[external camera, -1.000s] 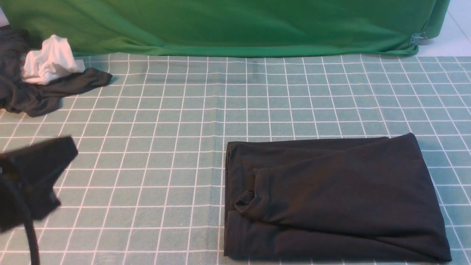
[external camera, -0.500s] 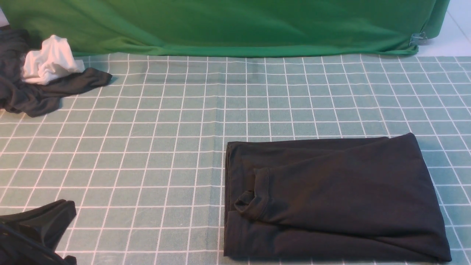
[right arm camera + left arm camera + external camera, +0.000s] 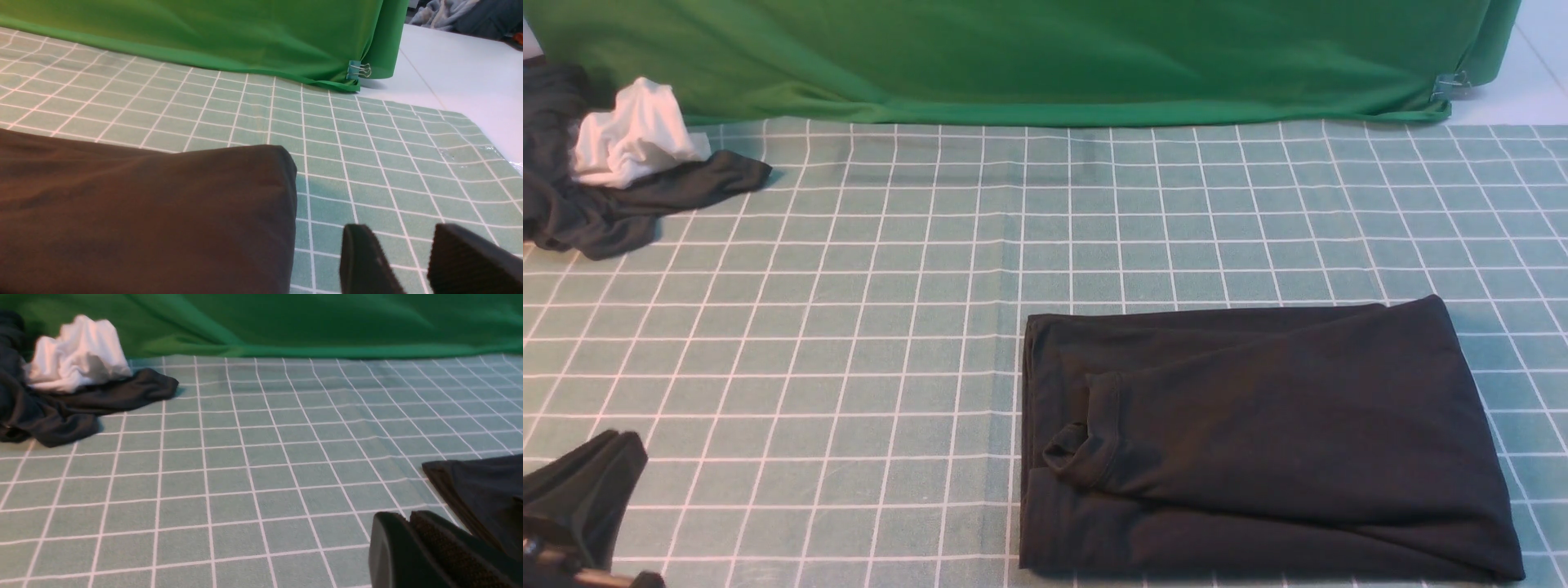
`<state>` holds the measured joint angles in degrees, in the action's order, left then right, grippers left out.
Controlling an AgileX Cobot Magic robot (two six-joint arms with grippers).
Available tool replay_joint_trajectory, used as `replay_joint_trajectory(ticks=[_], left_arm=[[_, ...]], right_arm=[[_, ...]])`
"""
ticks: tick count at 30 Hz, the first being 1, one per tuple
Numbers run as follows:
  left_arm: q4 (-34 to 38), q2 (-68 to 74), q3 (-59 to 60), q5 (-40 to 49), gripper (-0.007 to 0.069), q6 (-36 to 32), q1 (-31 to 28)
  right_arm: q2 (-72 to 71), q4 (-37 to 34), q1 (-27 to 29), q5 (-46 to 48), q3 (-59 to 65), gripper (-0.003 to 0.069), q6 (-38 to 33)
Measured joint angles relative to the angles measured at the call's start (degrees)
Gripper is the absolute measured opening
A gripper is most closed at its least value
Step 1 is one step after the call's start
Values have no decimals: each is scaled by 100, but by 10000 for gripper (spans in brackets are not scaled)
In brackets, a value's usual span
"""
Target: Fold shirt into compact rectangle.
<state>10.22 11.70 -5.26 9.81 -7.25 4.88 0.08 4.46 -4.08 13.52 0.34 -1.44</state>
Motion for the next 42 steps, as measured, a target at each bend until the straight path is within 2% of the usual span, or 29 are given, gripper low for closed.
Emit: replay_joint_trajectory(ticks=[4, 8, 42], left_arm=[[-729, -753, 534, -93, 13, 725, -157], [-951, -1137, 547, 164, 13, 1154, -275], [-905, -1170, 552, 306, 13, 1223, -377]], right_arm=[[0, 0, 0, 0, 0, 237, 0], [0, 0, 0, 0, 0, 237, 0], [0, 0, 0, 3, 0, 239, 5]])
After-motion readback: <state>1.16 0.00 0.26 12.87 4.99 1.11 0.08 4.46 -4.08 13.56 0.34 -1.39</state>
